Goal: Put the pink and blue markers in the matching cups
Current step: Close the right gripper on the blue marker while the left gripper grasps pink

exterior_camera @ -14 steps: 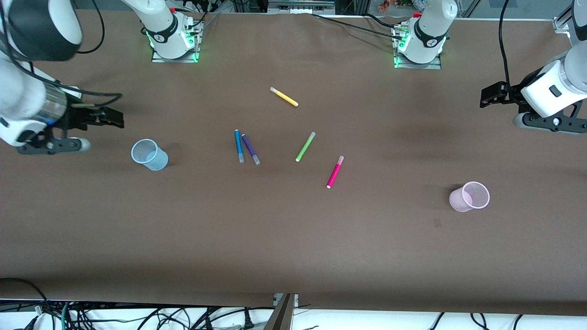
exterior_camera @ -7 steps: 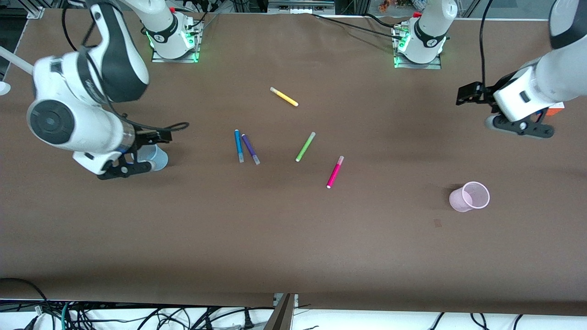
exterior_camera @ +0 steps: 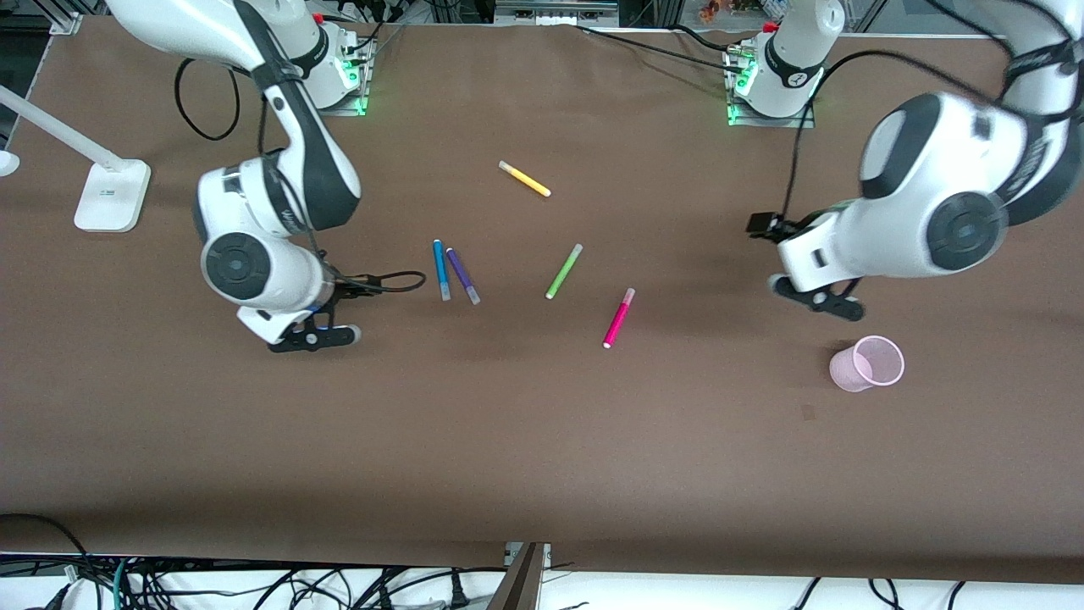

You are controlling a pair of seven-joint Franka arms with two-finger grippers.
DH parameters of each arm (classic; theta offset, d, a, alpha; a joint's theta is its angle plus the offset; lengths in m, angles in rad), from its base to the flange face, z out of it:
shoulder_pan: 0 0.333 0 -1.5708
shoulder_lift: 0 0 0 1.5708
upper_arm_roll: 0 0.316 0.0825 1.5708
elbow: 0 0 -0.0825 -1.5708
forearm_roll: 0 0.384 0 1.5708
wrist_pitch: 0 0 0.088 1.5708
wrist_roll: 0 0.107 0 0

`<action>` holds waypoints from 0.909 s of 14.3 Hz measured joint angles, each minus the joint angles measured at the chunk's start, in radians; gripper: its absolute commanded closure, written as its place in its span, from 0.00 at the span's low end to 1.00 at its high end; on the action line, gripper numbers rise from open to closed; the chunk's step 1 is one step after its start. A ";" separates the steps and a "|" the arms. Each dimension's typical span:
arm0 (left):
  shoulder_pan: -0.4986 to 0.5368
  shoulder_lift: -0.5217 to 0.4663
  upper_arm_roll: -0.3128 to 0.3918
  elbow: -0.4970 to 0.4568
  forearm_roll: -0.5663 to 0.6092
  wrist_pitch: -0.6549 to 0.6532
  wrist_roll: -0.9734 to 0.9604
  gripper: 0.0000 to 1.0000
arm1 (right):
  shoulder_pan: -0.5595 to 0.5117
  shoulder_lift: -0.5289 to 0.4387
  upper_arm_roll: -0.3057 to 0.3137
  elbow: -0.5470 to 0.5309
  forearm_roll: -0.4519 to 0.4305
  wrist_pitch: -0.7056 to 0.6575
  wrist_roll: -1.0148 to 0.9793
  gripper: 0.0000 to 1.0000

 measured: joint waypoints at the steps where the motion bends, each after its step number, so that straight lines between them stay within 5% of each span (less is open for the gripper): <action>1: -0.024 0.025 -0.001 -0.003 0.000 0.035 -0.021 0.00 | 0.020 0.011 0.001 -0.015 0.000 0.027 0.024 0.00; 8: -0.222 0.168 -0.003 -0.055 0.054 0.302 -0.168 0.00 | 0.128 0.109 0.001 -0.092 0.000 0.232 0.151 0.00; 13: -0.267 0.204 -0.003 -0.182 0.058 0.520 -0.179 0.00 | 0.171 0.145 0.002 -0.113 0.000 0.298 0.206 0.00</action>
